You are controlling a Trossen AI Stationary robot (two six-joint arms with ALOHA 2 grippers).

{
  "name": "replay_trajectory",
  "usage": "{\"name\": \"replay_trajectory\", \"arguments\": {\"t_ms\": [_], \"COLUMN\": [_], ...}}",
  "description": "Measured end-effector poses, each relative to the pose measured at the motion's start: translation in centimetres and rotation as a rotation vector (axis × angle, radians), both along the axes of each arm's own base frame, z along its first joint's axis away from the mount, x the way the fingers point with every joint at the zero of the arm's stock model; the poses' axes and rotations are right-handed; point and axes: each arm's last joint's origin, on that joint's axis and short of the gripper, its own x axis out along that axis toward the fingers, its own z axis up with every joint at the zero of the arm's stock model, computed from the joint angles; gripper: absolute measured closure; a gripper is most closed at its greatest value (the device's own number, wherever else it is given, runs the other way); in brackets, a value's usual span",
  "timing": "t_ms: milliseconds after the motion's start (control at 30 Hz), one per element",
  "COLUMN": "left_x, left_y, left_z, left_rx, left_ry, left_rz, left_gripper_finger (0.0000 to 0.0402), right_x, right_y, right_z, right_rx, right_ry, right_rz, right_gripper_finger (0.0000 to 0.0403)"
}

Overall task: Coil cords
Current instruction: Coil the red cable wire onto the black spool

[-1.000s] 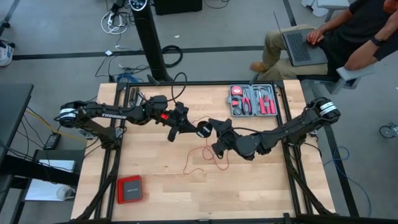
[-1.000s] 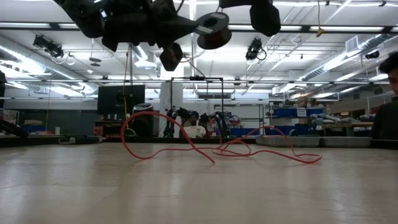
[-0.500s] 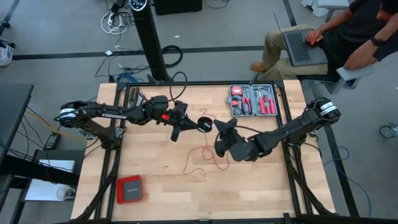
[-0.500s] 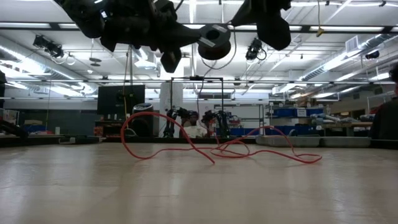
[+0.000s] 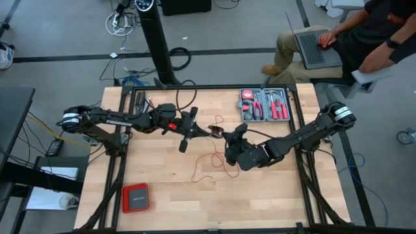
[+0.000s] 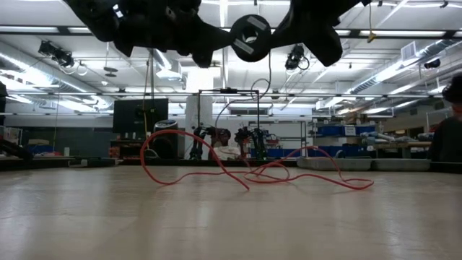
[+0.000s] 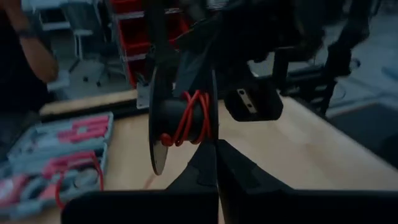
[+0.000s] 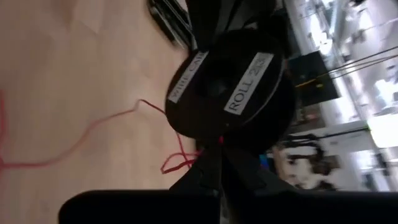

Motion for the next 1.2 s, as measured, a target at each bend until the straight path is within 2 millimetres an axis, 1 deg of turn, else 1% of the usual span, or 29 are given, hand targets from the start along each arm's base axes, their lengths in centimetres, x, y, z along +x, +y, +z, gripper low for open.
{"name": "replay_trajectory", "arguments": {"t_ms": [100, 200, 400, 500, 667, 833, 900, 1000, 1067, 1133, 1200], "left_x": [0.1, 0.2, 0.2, 0.2, 0.2, 0.2, 0.2, 0.1, 0.1, 0.1, 0.0], "left_y": [-0.6, -1.0, -1.4, -1.5, -2.1, -2.3, -2.4, -2.5, -2.6, -2.7, -2.8], "left_z": [0.0, 0.0, 0.0, 0.0, 0.0, 0.0, 0.0, 0.1, 0.2, 0.4, 0.6], "left_rx": [0.091, 0.152, 0.185, 0.187, 0.204, 0.197, 0.191, 0.183, 0.179, 0.176, 0.176], "left_ry": [-0.016, -0.027, -0.038, -0.043, -0.050, -0.056, -0.060, -0.072, -0.088, -0.111, -0.139], "left_rz": [-0.008, 0.003, -0.008, -0.030, -0.064, -0.108, -0.140, -0.189, -0.221, -0.256, -0.289], "left_gripper_finger": [0.0402, 0.0402, 0.0402, 0.0402, 0.0402, 0.0402, 0.0402, 0.0402, 0.0402, 0.0402, 0.0402], "right_x": [0.1, 0.1, -0.1, -0.4, -1.8, -3.6, -4.3, -5.0, -5.0, -5.0, -4.8], "right_y": [-0.2, -0.3, -0.3, -0.3, -0.2, -0.8, -1.0, -1.3, -1.7, -2.3, -2.9], "right_z": [-0.2, -0.4, -0.9, -1.4, -2.7, -3.5, -3.4, -3.4, -3.2, -2.9, -2.9], "right_rx": [0.069, 0.135, 0.242, 0.280, 0.344, 0.389, 0.432, 0.549, 0.637, 0.696, 0.715], "right_ry": [-0.022, -0.033, -0.030, -0.019, -0.038, -0.056, -0.066, -0.042, -0.061, -0.084, -0.100], "right_rz": [0.011, 0.024, 0.027, 0.016, 0.000, -0.016, 0.020, 0.170, 0.266, 0.314, 0.318], "right_gripper_finger": [0.0401, 0.0391, 0.0355, 0.0347, 0.0348, 0.0348, 0.0348, 0.0348, 0.0348, 0.0349, 0.0350]}}
